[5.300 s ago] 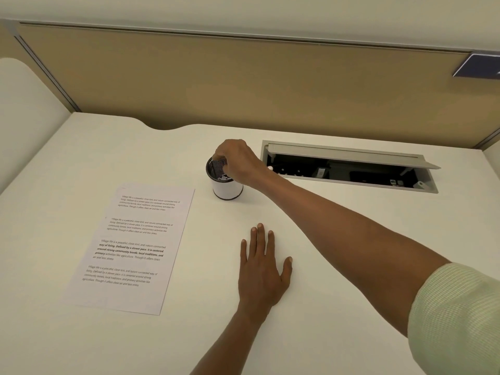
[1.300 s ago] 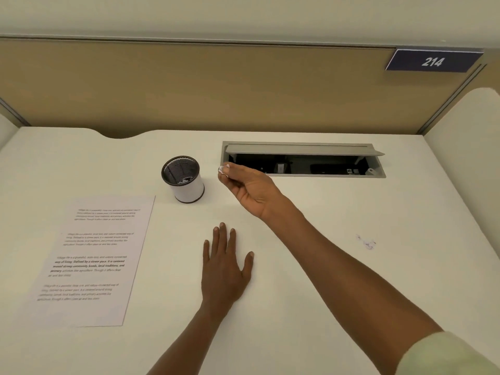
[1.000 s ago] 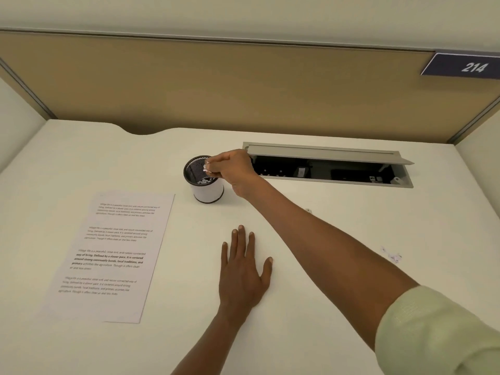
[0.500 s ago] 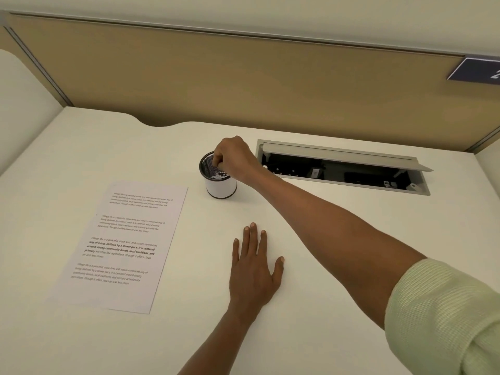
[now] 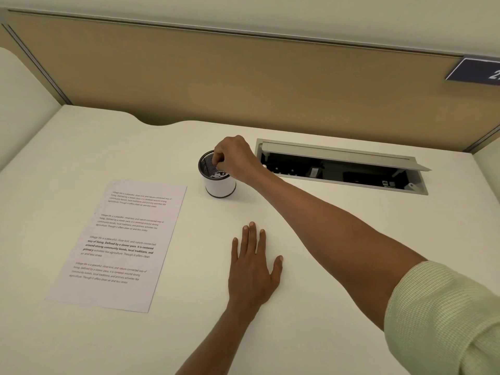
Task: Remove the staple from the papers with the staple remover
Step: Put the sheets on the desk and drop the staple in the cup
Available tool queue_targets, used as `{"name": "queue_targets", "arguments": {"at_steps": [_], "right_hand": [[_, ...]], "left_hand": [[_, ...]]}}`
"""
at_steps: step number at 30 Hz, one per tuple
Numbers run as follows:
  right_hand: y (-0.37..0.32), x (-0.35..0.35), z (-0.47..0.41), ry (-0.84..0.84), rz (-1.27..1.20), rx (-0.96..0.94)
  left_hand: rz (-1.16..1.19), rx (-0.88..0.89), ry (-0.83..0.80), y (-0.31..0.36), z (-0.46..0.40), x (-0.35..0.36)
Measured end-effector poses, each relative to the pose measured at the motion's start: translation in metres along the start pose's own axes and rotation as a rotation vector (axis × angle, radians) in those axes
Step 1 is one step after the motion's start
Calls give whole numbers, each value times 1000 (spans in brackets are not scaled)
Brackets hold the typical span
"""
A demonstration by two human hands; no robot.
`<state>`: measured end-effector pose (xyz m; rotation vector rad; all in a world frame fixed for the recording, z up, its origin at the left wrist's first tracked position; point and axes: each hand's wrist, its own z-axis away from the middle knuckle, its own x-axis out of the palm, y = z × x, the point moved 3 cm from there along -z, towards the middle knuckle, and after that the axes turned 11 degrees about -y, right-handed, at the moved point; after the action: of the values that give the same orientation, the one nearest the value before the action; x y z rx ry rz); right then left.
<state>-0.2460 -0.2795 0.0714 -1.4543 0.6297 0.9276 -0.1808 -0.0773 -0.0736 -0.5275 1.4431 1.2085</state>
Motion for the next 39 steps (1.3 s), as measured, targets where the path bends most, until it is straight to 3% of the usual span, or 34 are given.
{"name": "queue_targets", "arguments": {"at_steps": [7, 15, 18, 24, 29, 33, 39], "right_hand": [[4, 6, -2, -43, -5, -27], [5, 7, 1, 72, -70, -77], [8, 3, 7, 87, -308, -1], [16, 4, 46, 8, -1191, 174], [33, 5, 87, 101, -1507, 177], [60, 6, 138, 281, -1332, 246], [123, 15, 233, 484, -740, 387]], "left_hand": [[-2, 0, 4, 0, 1, 0], [-10, 4, 16, 0, 0, 1], [-11, 6, 22, 0, 0, 1], [-15, 3, 14, -1, 1, 1], [-39, 0, 12, -1, 0, 1], [-44, 2, 19, -2, 0, -1], [-40, 11, 15, -3, 1, -1]]}}
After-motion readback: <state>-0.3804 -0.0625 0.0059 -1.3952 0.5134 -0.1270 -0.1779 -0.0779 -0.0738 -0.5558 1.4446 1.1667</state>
